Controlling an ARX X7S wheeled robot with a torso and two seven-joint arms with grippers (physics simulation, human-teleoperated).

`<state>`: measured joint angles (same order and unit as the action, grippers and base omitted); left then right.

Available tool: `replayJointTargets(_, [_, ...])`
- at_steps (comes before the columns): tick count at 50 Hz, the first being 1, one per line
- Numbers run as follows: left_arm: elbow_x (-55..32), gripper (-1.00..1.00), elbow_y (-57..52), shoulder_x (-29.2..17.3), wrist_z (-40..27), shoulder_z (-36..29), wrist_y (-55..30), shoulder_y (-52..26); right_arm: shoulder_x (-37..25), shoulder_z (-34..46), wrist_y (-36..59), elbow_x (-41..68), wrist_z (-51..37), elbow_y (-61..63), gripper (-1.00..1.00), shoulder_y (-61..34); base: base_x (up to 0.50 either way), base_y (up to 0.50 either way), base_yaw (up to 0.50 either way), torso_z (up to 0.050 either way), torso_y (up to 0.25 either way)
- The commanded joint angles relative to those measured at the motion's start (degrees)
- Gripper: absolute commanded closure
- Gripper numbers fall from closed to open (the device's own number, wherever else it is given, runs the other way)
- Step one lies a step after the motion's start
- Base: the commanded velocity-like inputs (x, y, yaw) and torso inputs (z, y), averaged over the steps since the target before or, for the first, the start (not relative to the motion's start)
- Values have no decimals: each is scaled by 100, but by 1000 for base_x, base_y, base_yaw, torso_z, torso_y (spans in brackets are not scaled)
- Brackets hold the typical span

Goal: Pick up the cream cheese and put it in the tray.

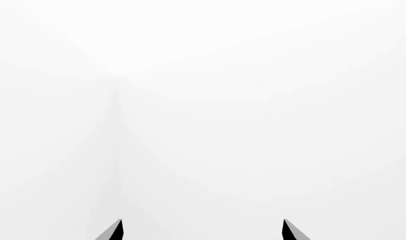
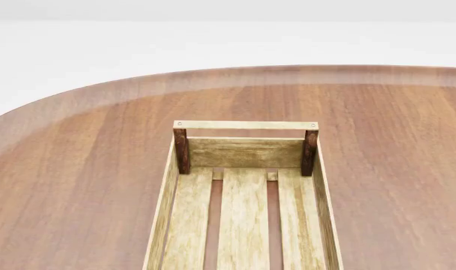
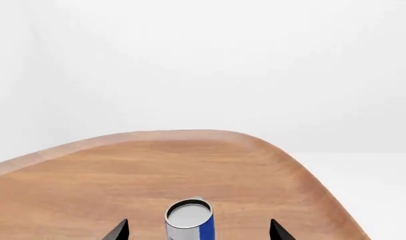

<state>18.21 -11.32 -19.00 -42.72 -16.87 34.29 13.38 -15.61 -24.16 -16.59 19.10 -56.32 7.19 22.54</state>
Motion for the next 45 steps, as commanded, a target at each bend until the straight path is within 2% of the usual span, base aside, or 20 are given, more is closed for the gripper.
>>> replayJointTargets(1, [8,-100,-21,-18,-34,-13,-16,14,-68,-33,349,270,-15,-182,-100,-75,0,0,0,0,0])
replayJointTargets(28, [-84,-100,-27,-53,-8,-79,-161,-43,-269,73,1332,821,-29,-496,-100,-403,0,0,0,0,0])
replayJointTargets(45, [-168,-100,-67,-82,34,-123,-289,-58,-228,20,1444,1240,163,-491,-100,-427,0,0,0,0,0])
